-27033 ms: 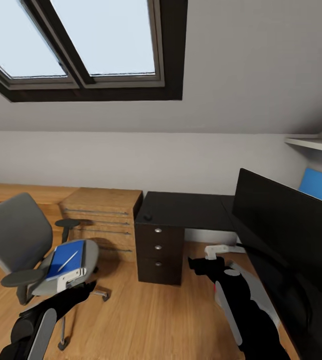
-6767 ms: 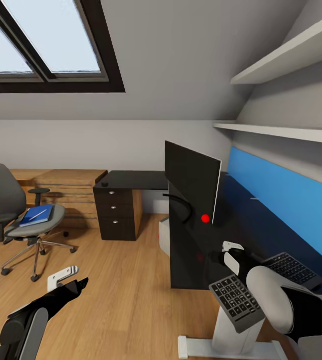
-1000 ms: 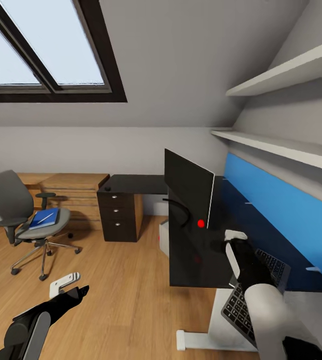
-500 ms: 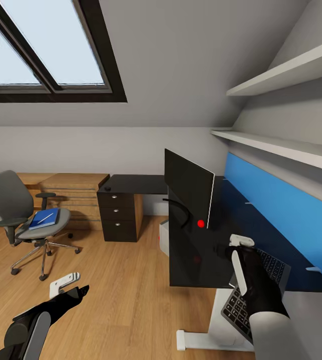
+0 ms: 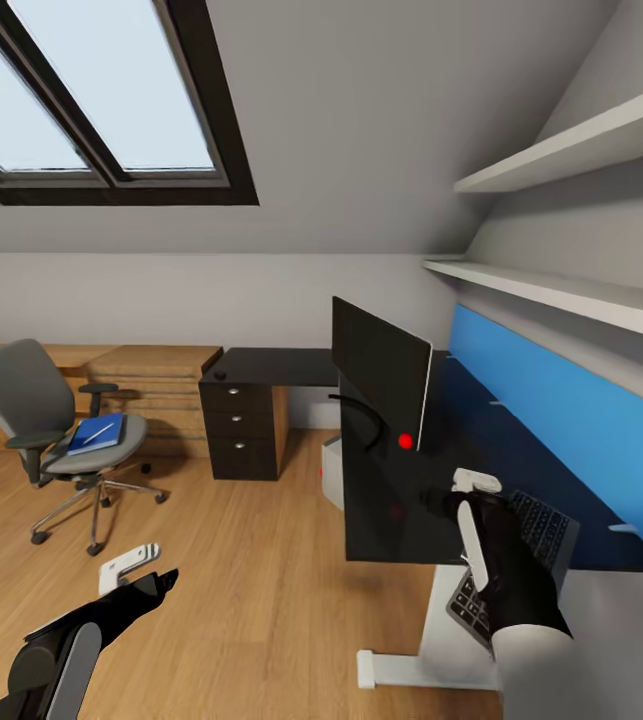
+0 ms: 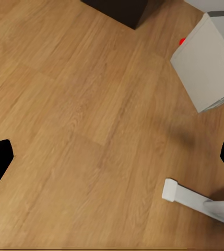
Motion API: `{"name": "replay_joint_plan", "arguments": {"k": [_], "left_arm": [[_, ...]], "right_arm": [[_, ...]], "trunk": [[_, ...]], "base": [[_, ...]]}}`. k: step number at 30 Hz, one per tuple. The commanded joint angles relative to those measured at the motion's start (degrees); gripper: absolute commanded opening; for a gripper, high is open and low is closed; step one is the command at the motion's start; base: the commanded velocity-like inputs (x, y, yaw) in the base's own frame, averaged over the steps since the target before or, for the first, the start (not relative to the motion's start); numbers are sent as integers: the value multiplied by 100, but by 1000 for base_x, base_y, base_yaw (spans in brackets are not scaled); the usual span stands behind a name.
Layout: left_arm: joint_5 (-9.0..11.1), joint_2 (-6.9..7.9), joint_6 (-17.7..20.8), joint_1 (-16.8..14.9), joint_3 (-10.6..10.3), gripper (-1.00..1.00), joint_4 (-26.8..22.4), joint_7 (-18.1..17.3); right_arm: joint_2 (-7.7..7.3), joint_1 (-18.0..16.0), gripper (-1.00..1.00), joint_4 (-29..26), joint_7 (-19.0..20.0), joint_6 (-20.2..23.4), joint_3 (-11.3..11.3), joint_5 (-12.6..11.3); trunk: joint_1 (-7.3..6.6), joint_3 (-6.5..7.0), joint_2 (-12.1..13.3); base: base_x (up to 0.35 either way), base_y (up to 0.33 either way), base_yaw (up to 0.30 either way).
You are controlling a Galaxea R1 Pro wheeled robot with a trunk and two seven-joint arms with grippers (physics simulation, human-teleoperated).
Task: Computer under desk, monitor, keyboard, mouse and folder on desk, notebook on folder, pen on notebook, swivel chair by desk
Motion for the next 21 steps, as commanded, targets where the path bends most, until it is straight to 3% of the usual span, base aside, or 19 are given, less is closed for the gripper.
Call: {"name": "replay_joint_plan", "arguments": {"k": [1, 8, 21], "left_arm": [[61, 2, 24, -4, -2, 100, -6, 49], [61, 2, 24, -4, -10, 100, -7, 44], [61, 2, 24, -4, -9, 100, -27, 44]], "right_arm": [[12, -5, 100, -8, -1, 31, -10, 20], [20, -5, 100, -67, 1, 28, -12, 20], [30, -5, 100, -91, 4, 3, -20, -45]], "trunk": [[-2, -8, -6], [-2, -7, -6], [-2, -41, -6]], "base": [[-269, 188, 0], [-275, 193, -10], [-276, 212, -226]]}}
